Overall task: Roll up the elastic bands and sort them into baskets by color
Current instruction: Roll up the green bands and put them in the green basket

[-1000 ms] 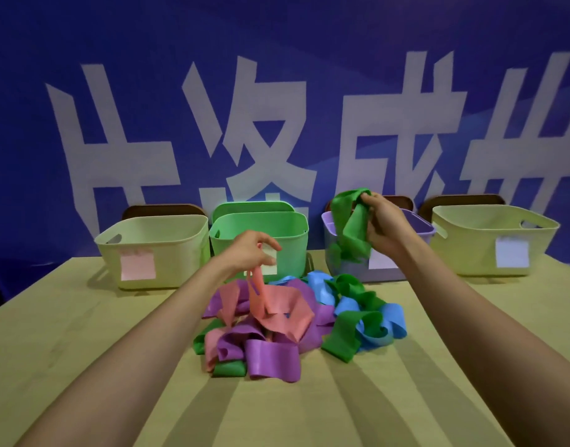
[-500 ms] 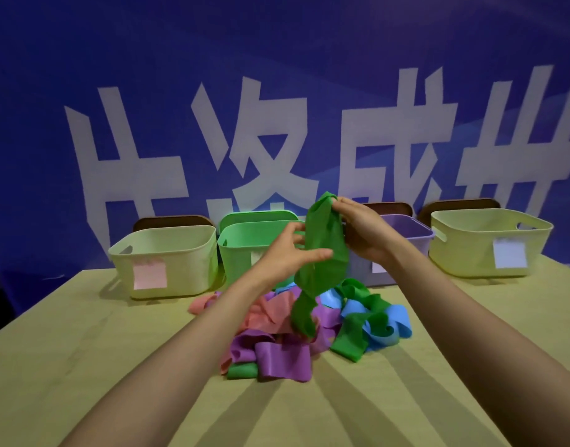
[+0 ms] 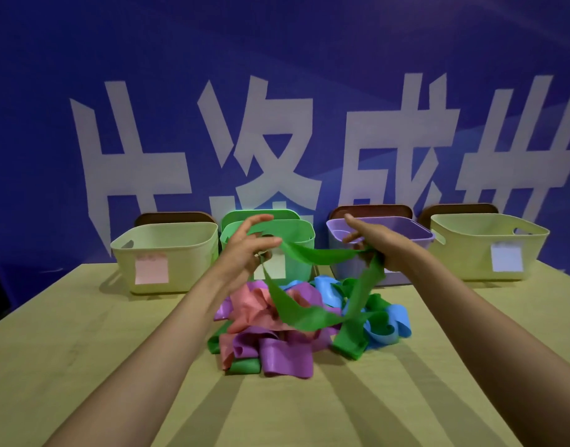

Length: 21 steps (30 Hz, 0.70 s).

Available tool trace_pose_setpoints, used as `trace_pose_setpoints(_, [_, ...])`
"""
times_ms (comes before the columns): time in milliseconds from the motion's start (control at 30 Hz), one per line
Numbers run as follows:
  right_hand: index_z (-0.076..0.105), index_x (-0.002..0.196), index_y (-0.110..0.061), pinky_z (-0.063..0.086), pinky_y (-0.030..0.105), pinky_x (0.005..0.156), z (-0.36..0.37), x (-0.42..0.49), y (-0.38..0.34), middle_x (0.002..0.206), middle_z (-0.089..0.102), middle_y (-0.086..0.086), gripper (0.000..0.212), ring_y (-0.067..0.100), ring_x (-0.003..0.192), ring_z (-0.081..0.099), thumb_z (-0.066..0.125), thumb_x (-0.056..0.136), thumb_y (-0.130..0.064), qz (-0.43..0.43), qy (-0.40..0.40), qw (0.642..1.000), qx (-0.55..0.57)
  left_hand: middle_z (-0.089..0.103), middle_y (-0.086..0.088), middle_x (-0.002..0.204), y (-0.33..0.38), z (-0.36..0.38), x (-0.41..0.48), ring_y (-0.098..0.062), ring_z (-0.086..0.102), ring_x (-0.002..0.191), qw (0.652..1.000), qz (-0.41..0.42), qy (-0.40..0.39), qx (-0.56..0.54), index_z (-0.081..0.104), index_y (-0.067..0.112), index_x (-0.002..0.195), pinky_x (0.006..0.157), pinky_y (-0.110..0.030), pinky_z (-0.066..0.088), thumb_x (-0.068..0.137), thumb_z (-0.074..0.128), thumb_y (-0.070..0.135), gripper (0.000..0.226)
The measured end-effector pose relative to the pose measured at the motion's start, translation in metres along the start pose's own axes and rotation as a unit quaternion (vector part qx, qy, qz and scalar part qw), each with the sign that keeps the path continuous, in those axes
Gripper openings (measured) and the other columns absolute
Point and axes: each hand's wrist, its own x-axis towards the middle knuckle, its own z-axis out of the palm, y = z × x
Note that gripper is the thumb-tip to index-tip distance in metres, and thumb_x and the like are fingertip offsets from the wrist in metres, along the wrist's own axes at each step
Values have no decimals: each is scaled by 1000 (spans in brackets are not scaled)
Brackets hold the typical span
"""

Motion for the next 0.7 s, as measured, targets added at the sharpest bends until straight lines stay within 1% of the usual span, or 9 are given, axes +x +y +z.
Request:
trace_pose_setpoints(100, [61, 117, -10, 42, 23, 50, -2, -1, 4, 67, 60, 1, 39, 14, 59, 48, 58, 91, -39, 8, -38, 998, 56, 58, 4, 75, 8, 0, -3, -5, 49, 60, 995, -38, -21, -90, 62, 16, 103, 60, -20, 43, 70, 70, 11, 34])
trace_pose_setpoints(233, [68, 99, -16, 51, 21, 54, -19, -1, 8, 62, 61, 2, 34, 13, 54, 53, 80, 68, -25, -18, -164, 960, 228, 59, 0, 117, 7, -13, -6, -15, 58, 104, 984, -95, -71, -134, 57, 16, 127, 87, -38, 47, 76, 65, 13, 52])
trace_pose_setpoints(300, [70, 97, -16, 54, 26, 62, -26, 3, 13, 77, 62, 5, 52, 16, 67, 52, 89, 49, -18, -57, -180, 949, 254, 47, 3, 132, 4, -16, -5, -13, 54, 116, 990, -80, -80, -78, 53, 21, 133, 88, -39, 48, 75, 63, -2, 63])
trace_pose_setpoints(333, [69, 100, -15, 55, 27, 64, -28, 4, 15, 83, 63, 6, 51, 18, 72, 54, 86, 52, -11, -72, -173, 946, 263, 45, 1, 135, 1, -16, -3, -10, 58, 113, 994, -67, -69, -49, 55, 22, 129, 85, -35, 51, 76, 62, -8, 62])
trace_pose_setpoints(400, [63, 107, -13, 57, 25, 65, -32, 2, 17, 91, 67, 8, 48, 19, 77, 63, 71, 62, -1, -105, -150, 944, 274, 52, -9, 129, -2, -10, -1, -12, 65, 98, 998, -53, -16, 9, 60, 20, 119, 73, -24, 56, 78, 61, -14, 53])
trace_pose_setpoints(467, [61, 111, -11, 56, 23, 66, -37, -3, 17, 95, 70, 8, 53, 17, 80, 69, 69, 60, 2, -138, -154, 941, 270, 54, -12, 117, -8, -9, 3, -17, 59, 99, 988, -20, 63, 142, 61, 15, 116, 67, -16, 52, 76, 63, -15, 50])
trace_pose_setpoints(567, [61, 111, -10, 55, 21, 68, -44, -7, 19, 102, 71, 9, 47, 17, 87, 70, 58, 71, 14, -154, -163, 943, 247, 55, -12, 107, -17, -21, 8, -17, 53, 84, 907, 88, 162, 379, 61, 12, 115, 69, -22, 45, 74, 58, -17, 50])
trace_pose_setpoints(633, [61, 110, -10, 55, 21, 68, -48, -6, 21, 104, 71, 9, 45, 16, 88, 70, 52, 77, 19, -152, -145, 953, 218, 51, -10, 109, -21, -31, 8, -10, 49, 72, 859, 133, 198, 452, 62, 10, 114, 73, -20, 38, 77, 52, -15, 46])
trace_pose_setpoints(700, [61, 109, -7, 55, 21, 70, -50, -3, 24, 103, 69, 10, 41, 17, 86, 69, 55, 78, 19, -154, -118, 965, 178, 51, -7, 111, -23, -37, 9, -13, 50, 76, 849, 125, 222, 463, 61, 9, 115, 77, -21, 38, 81, 50, -10, 40])
